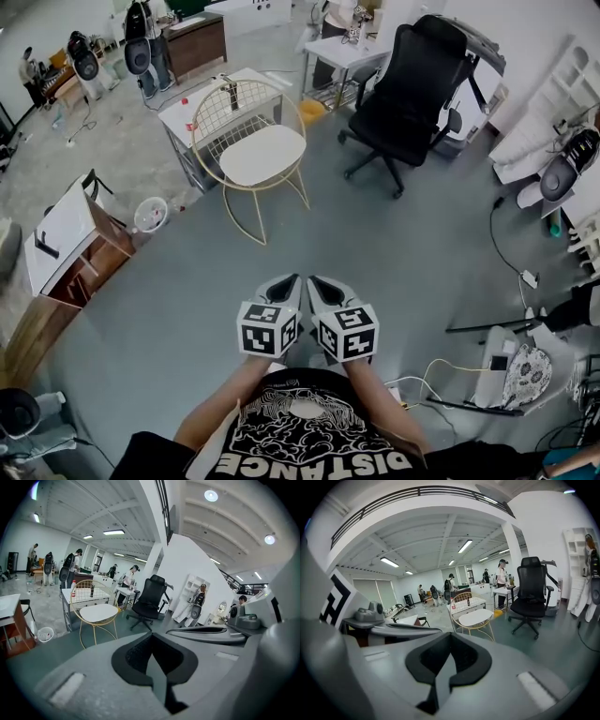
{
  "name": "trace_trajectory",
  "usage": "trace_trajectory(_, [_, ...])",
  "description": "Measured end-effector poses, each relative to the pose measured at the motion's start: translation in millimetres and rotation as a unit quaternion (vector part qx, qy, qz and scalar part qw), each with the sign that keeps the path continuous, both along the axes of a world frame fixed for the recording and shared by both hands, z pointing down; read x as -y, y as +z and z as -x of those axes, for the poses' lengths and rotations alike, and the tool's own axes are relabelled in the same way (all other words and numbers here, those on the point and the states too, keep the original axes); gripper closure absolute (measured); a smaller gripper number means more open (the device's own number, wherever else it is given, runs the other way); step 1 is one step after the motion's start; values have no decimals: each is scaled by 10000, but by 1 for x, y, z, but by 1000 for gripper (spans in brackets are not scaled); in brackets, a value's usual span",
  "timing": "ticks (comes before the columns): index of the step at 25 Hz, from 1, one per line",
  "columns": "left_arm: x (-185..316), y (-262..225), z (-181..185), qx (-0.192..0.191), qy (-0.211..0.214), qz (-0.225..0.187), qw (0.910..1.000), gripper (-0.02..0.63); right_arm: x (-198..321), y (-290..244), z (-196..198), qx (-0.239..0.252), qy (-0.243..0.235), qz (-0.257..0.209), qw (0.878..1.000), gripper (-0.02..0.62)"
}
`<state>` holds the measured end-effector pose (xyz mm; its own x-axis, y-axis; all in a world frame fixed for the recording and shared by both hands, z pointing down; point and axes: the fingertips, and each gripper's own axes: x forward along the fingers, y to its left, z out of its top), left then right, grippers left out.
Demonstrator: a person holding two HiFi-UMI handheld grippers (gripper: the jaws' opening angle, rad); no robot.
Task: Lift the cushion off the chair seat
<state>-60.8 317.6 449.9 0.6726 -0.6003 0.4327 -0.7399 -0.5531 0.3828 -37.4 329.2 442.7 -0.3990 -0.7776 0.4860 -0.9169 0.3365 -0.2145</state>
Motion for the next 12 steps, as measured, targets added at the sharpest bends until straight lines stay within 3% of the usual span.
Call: trace_trajectory(12, [44,7,-28,203,-252,29,9995,614,49,6,-31,197,-272,-15,9994,595])
